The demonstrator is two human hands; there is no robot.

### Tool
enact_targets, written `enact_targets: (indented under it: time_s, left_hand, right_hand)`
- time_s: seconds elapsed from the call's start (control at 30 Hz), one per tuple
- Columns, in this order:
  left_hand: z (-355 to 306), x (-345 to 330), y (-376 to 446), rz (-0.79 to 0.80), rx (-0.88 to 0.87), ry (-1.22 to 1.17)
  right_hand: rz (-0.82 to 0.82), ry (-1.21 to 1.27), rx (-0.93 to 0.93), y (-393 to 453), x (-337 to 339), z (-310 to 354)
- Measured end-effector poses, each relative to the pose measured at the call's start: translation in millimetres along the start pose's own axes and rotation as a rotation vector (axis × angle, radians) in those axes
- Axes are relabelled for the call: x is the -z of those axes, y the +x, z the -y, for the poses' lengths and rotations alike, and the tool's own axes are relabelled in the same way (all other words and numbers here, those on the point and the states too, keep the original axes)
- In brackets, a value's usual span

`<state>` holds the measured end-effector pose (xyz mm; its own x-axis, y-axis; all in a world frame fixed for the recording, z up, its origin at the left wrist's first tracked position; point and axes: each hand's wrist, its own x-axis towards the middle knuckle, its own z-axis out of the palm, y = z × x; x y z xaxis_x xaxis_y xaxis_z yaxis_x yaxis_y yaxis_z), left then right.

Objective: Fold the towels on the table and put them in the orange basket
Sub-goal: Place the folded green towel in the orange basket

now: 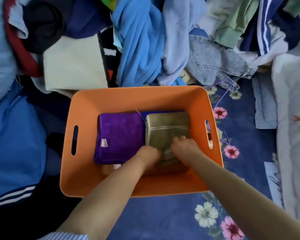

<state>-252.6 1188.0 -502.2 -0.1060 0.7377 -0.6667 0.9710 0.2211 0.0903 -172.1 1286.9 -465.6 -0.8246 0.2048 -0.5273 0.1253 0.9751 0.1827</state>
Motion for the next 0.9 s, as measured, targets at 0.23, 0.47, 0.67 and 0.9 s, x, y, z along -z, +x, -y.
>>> enact_targets:
  time_s: [0.23, 0.47, 0.67, 0.9]
  left_hand:
    - [-7, 2, 7, -0.138, 0.123, -0.079]
    - [-15, -1, 4, 0.112, -0.019, -0.018]
    - [-4, 11, -34, 0.153, 0.083, -0.162]
    - [-21, 19, -106, -0.334, 0.241, -0.452]
  right_hand:
    - [-0.051, -0.065, 0.016, -6, 10, -5]
    - [0.412, -0.026, 0.01, -17, -31, -3]
    - [0.359, 0.093, -0.018, -32, -2, -7]
    - [-0.08, 0.699, -0.081, -95, 45, -25]
